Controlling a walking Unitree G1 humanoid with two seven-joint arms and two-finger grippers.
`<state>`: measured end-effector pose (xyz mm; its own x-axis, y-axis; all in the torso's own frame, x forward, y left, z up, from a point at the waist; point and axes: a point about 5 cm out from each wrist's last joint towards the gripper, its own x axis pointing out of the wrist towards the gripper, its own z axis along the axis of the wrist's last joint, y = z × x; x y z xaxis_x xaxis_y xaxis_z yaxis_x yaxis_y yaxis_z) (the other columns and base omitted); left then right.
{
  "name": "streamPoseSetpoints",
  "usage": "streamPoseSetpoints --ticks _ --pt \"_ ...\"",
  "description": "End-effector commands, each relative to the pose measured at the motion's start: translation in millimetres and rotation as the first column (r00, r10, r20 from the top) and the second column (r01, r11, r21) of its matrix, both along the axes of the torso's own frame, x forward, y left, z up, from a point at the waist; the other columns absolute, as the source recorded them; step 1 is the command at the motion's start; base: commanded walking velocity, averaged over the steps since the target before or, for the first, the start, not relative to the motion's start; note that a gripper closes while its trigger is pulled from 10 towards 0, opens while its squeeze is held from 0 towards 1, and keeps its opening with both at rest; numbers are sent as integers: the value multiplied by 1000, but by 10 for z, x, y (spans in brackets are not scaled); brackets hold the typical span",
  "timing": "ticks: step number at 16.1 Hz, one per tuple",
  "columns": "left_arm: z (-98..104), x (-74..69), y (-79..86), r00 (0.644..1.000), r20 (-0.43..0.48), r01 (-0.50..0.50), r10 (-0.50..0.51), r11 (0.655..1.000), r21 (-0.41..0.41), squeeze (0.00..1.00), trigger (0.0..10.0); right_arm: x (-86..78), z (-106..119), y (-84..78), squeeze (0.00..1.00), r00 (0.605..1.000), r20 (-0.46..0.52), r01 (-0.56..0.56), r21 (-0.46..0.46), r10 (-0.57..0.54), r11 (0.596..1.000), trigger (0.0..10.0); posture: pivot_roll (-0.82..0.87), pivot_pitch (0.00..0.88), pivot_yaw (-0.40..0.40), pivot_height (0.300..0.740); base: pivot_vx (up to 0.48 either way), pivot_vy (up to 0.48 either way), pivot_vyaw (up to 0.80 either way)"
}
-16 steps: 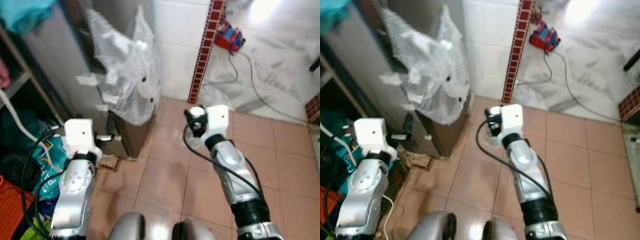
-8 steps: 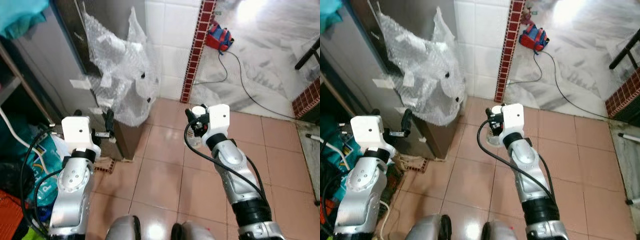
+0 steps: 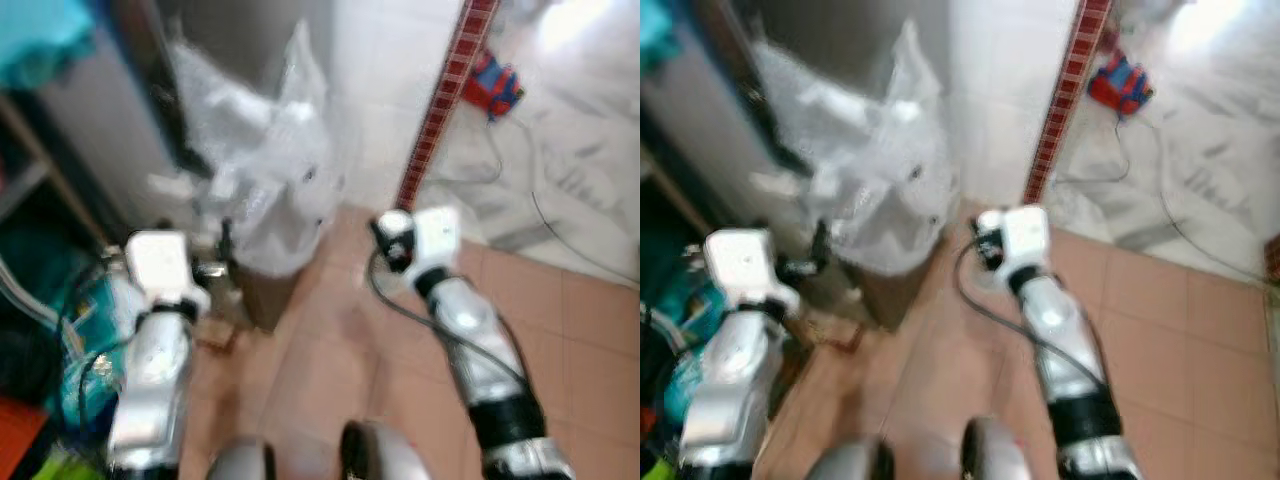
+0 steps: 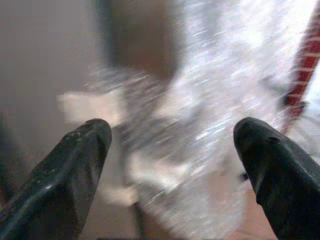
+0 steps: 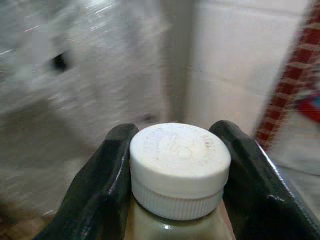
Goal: Restocking fridge
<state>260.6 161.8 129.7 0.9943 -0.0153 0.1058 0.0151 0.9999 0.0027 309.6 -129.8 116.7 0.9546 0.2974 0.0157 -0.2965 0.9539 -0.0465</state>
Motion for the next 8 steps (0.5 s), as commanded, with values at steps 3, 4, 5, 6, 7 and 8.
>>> streamPoseSetpoints --ticks 3,4,5,6,7,8 --pt "4 -9 86 1000 5 -31 31 999 20 0 10000 7 80 95 0 999 39 -28 13 28 1000 10000 52 143 -19 740 0 0 0" --pt "3 -3 86 999 6 -33 33 999 19 0 10000 3 75 95 0 999 39 -31 10 31 999 10000 52 142 -19 740 0 0 0" --pt "7 1 88 999 10 -35 35 999 20 0 10000 0 73 95 0 999 38 -33 8 32 999 10000 52 142 -19 740 0 0 0" --pt "16 12 92 999 14 -38 38 999 20 0 10000 -2 69 99 0 998 40 -38 -1 38 999 10000 52 140 -19 740 420 0 0" --pt "17 14 93 999 16 -39 38 999 20 0 10000 -3 68 101 0 998 41 -41 -3 41 999 10000 52 139 -19 740 416 0 0" --pt "18 16 93 999 17 -38 38 999 21 0 10000 0 68 103 0 998 42 -42 -4 42 999 10000 53 137 -20 740 428 0 0"
